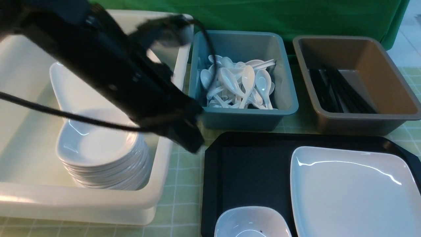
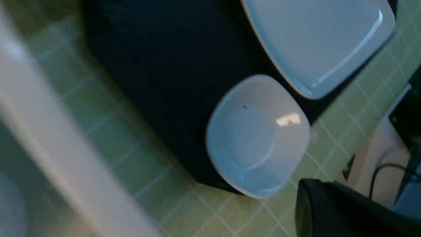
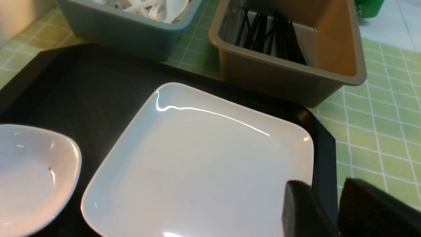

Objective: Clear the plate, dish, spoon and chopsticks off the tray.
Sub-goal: Use the left arm to grab a small plate from the dinner plate

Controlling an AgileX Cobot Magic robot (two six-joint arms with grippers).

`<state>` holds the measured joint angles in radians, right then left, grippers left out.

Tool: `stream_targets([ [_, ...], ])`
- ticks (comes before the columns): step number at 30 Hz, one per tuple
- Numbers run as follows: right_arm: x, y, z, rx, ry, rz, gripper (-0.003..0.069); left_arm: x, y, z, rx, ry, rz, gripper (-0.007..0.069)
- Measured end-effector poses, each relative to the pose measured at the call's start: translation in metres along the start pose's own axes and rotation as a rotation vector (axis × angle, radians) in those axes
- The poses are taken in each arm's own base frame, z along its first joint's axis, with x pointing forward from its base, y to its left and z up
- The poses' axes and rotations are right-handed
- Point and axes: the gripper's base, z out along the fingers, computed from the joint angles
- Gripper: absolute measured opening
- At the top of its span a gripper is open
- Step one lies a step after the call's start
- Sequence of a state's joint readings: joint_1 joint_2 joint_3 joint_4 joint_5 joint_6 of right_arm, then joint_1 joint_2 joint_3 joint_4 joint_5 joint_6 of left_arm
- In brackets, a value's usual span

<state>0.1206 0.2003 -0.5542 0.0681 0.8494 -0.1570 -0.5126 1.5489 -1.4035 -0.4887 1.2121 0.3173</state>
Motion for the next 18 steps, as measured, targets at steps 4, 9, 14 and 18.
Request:
stream_targets([
  [4,-0.001,0.000,0.000,0.001,-0.006,0.000,0.0176,-0.009,-0.028,0.047,-0.025,0.143,0.155,0.0043],
  [9,-0.001,0.000,0.000,0.001,-0.007,0.000,0.0176,-0.023,-0.038,0.094,-0.100,0.254,0.284,0.0122],
  [14,-0.001,0.000,0.000,0.001,-0.006,0.000,0.0176,-0.043,-0.036,0.138,-0.127,0.311,0.412,0.0288],
  [18,0.000,0.000,0.000,0.001,-0.005,0.000,0.0176,-0.047,-0.024,0.166,-0.147,0.361,0.496,0.0366],
])
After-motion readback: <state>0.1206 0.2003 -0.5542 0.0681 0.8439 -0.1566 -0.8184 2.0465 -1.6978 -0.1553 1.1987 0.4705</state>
